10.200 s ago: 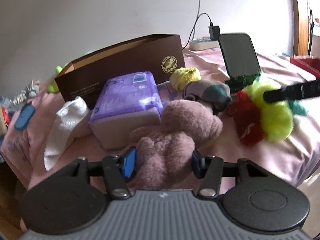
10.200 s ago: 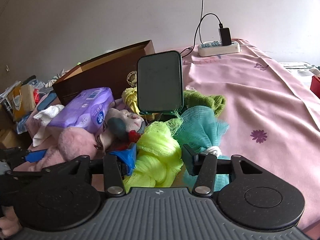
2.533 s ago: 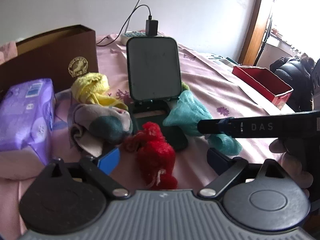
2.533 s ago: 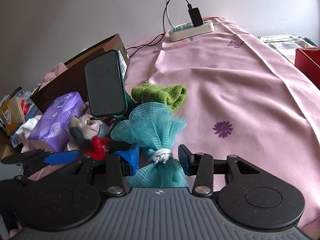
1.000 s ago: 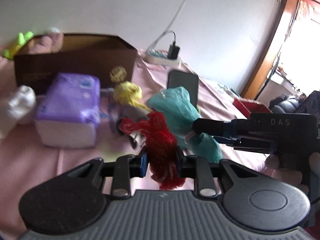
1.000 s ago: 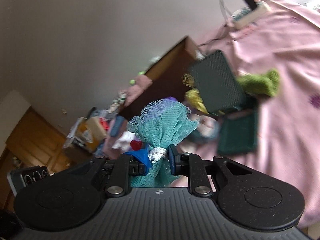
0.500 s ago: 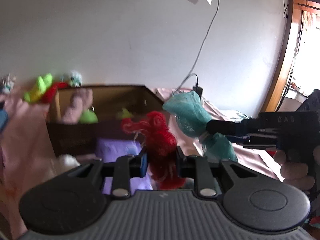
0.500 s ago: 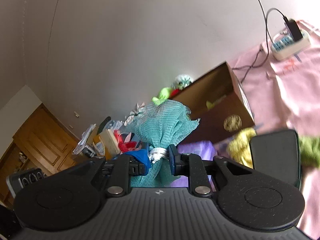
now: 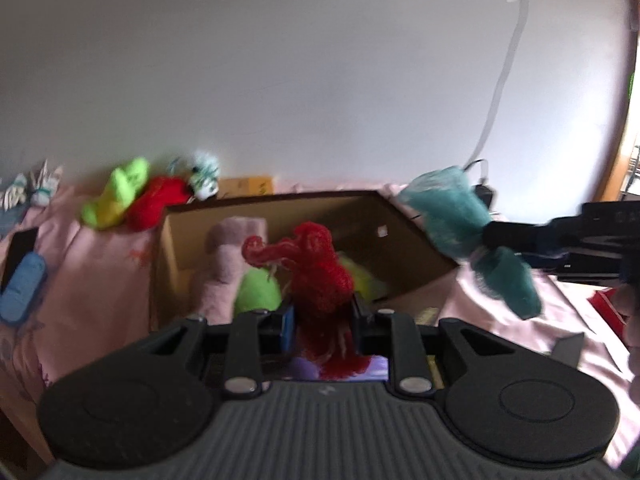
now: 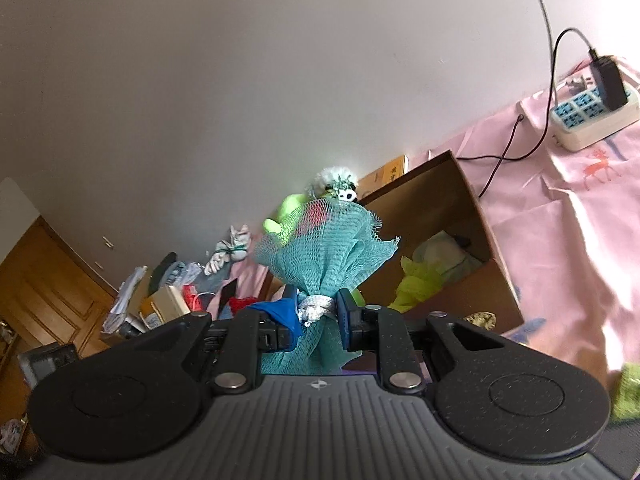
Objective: Organize soft objects
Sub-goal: 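Carry the red yarn toy with the left tool while the right tool carries the teal puff, then open the left tool over the box to drop the red toy while the right tool drops the teal puff, then withdraw both tools from the box back over the remaining items, then grasp the white knitted item with the left tool while the right tool grasps the grey-teal sock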
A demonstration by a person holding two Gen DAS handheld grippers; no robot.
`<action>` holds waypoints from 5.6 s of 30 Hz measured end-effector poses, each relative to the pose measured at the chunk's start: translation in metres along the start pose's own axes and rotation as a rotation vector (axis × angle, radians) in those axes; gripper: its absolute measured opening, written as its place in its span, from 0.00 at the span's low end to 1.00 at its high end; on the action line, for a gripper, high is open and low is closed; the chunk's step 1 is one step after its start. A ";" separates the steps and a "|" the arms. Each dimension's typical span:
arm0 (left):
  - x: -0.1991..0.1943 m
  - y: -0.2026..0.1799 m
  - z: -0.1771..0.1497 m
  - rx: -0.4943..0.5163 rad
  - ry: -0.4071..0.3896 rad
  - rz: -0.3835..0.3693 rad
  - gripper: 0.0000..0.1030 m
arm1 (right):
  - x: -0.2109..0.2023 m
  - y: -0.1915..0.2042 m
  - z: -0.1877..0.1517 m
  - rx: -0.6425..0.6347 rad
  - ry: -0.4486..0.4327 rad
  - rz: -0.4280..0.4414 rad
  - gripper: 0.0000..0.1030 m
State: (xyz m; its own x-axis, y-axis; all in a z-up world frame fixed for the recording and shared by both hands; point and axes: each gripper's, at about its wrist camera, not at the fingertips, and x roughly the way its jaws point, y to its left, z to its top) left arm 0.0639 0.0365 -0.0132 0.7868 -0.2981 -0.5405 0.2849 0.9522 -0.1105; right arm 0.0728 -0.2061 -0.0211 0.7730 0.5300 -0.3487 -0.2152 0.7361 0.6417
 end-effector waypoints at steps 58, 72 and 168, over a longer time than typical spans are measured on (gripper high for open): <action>-0.042 -0.019 -0.004 -0.028 -0.003 0.374 0.65 | -0.020 0.035 -0.063 -0.087 -0.013 -0.068 0.12; -0.081 -0.053 -0.039 -0.028 0.003 0.416 0.67 | -0.064 0.029 -0.101 -0.042 -0.066 -0.108 0.13; -0.003 0.036 -0.096 -0.250 0.124 0.245 0.89 | -0.018 0.005 -0.129 -0.462 0.172 -0.194 0.19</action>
State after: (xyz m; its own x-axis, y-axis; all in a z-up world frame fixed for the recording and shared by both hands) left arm 0.0196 0.0777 -0.0956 0.7383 -0.0637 -0.6715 -0.0579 0.9859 -0.1572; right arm -0.0192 -0.1581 -0.0996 0.7239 0.3986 -0.5631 -0.3489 0.9157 0.1996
